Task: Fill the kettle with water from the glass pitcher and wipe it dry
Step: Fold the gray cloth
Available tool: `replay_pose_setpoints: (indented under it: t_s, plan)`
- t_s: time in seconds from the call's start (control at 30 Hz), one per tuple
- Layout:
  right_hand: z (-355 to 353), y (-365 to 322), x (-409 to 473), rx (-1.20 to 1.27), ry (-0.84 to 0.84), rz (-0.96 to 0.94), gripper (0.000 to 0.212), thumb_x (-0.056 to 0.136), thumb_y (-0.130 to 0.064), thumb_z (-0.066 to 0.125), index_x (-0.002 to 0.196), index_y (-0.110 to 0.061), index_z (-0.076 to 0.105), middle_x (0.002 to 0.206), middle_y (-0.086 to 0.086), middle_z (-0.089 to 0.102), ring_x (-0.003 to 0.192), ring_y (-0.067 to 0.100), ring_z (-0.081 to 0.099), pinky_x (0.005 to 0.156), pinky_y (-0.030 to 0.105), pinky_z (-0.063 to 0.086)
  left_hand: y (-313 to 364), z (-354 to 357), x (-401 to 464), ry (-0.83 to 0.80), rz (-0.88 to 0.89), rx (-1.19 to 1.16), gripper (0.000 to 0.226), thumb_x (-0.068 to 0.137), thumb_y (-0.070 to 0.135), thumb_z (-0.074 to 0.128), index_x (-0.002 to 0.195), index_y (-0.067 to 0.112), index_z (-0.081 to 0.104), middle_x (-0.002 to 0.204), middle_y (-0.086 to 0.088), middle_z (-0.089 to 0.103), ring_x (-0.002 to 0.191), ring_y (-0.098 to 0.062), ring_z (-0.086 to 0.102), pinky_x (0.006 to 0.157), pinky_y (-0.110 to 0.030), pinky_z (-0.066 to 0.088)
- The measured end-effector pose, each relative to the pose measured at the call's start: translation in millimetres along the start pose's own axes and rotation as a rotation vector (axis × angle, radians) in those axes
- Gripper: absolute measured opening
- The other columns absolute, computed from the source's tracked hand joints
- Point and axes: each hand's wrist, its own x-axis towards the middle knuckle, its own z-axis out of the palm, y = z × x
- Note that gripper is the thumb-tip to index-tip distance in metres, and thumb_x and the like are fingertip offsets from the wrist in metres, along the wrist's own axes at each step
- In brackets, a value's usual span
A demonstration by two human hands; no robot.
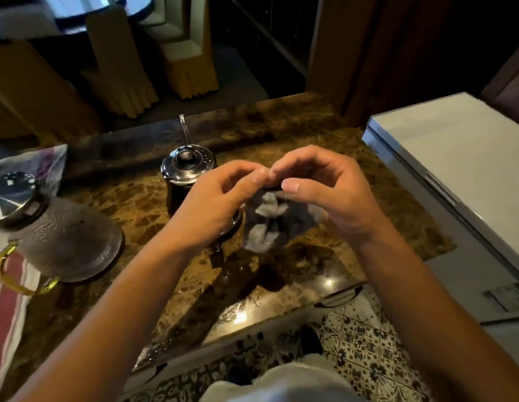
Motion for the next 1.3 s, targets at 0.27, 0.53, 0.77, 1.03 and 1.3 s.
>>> replay_pose_setpoints:
  t_s: [0.27,0.53,0.77,1.03,1.3]
  plan:
    - [-70.4,3.2,18.8,-0.097,0.152,-0.020,0.002,0.095,-0.004,0.073,0.096,-0.003,0.075,0.092,0.009,0.079,0.089,0.021,0.077,0.082,0.032,0.060,5.8,49.0,58.1,0.081,-0.095,-0.089,0.026,0.089,0.043,0.070,0.112,0.032,0.070,0.111,0.012,0.074,0.109,-0.007,0.070,0.089,-0.025,0.057]
    - [-154.7,1.1,38.6,-0.041,0.230,-0.047,0.002,0.093,-0.019,0.077,0.093,-0.021,0.077,0.090,0.005,0.077,0.089,0.026,0.074,0.085,0.043,0.061,16.9,83.4,103.1,0.136,-0.133,0.270,0.022,0.086,0.044,0.070,0.099,0.028,0.078,0.095,0.009,0.078,0.089,-0.007,0.073,0.076,-0.022,0.057]
    - [-159.3,20.5,42.0,-0.357,0.078,0.147,0.062,0.079,-0.052,0.078,0.133,-0.028,0.060,0.131,-0.009,0.065,0.120,0.005,0.064,0.093,0.027,0.057,26.6,91.9,113.3,0.182,0.145,0.331,0.007,0.101,0.025,0.063,0.102,0.020,0.069,0.091,0.004,0.068,0.084,-0.012,0.064,0.074,-0.025,0.050]
    - [-133.7,35.0,43.1,-0.235,-0.118,0.172,0.028,0.084,-0.006,0.071,0.105,-0.024,0.071,0.099,-0.011,0.073,0.093,0.003,0.069,0.081,0.022,0.054,33.1,67.9,106.5,0.005,0.247,0.625,0.023,0.100,0.031,0.061,0.112,0.015,0.071,0.097,0.008,0.071,0.090,-0.005,0.068,0.075,-0.023,0.055]
    - [-132.4,25.0,40.8,-0.441,-0.065,0.294,0.033,0.085,0.005,0.065,0.102,-0.023,0.072,0.100,-0.009,0.071,0.091,0.005,0.067,0.078,0.029,0.056,24.1,42.7,87.8,0.035,0.228,0.592,0.012,0.100,0.030,0.063,0.111,0.032,0.068,0.103,0.024,0.067,0.099,0.006,0.065,0.079,-0.008,0.049]
